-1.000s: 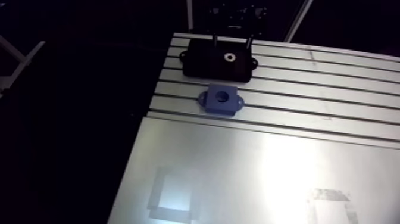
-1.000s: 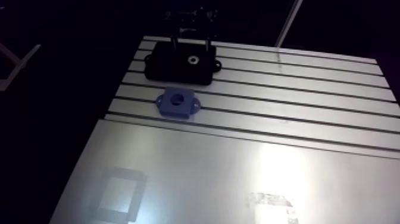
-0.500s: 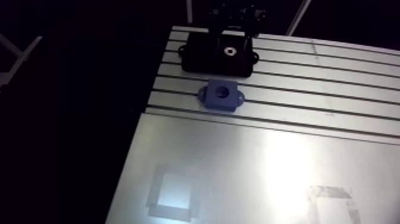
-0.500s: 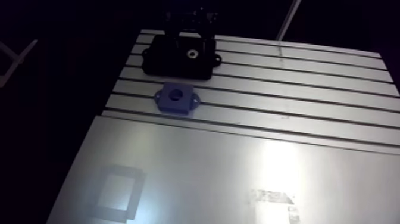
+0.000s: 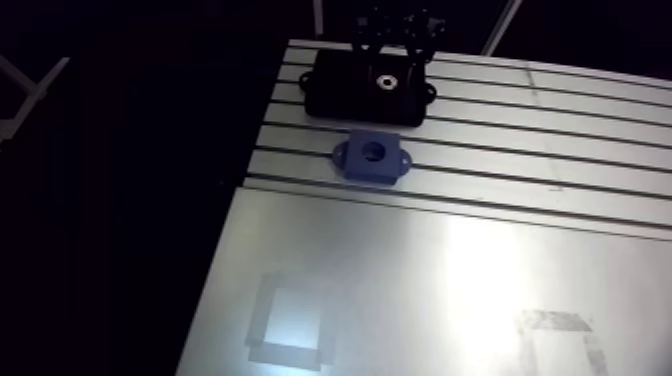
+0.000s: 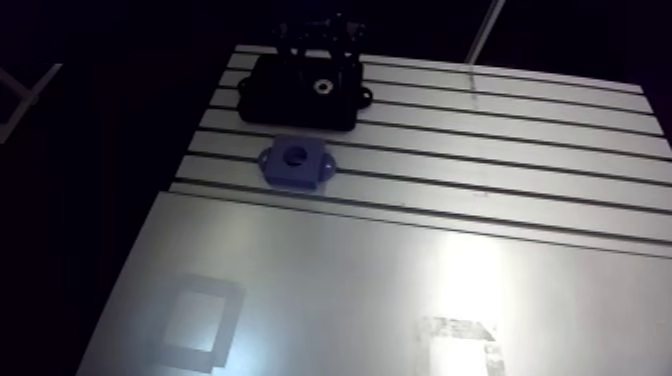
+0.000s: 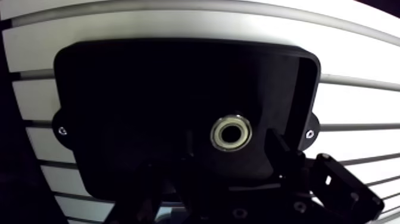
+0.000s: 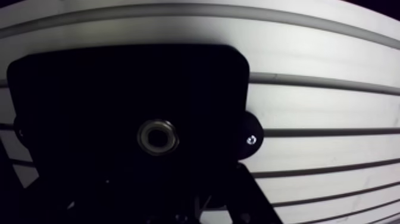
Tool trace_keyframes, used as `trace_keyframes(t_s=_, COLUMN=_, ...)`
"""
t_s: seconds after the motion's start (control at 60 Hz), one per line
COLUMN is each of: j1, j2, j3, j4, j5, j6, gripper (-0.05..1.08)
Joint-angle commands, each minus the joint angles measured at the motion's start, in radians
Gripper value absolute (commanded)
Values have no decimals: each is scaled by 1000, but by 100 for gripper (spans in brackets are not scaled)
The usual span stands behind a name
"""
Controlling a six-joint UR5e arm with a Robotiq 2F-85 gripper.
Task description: Pick up the bearing and press it into the housing until flush.
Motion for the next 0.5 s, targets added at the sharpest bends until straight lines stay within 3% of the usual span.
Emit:
trace_keyframes(t_s=0.017, j1=2, j2=2, j3=2, j4=-3, j5=0, j6=0, gripper=40)
trace_keyframes(t_s=0.5, j1=3, j2=8, j3=6, j4=-11, j5=-1, j6=0, gripper=50)
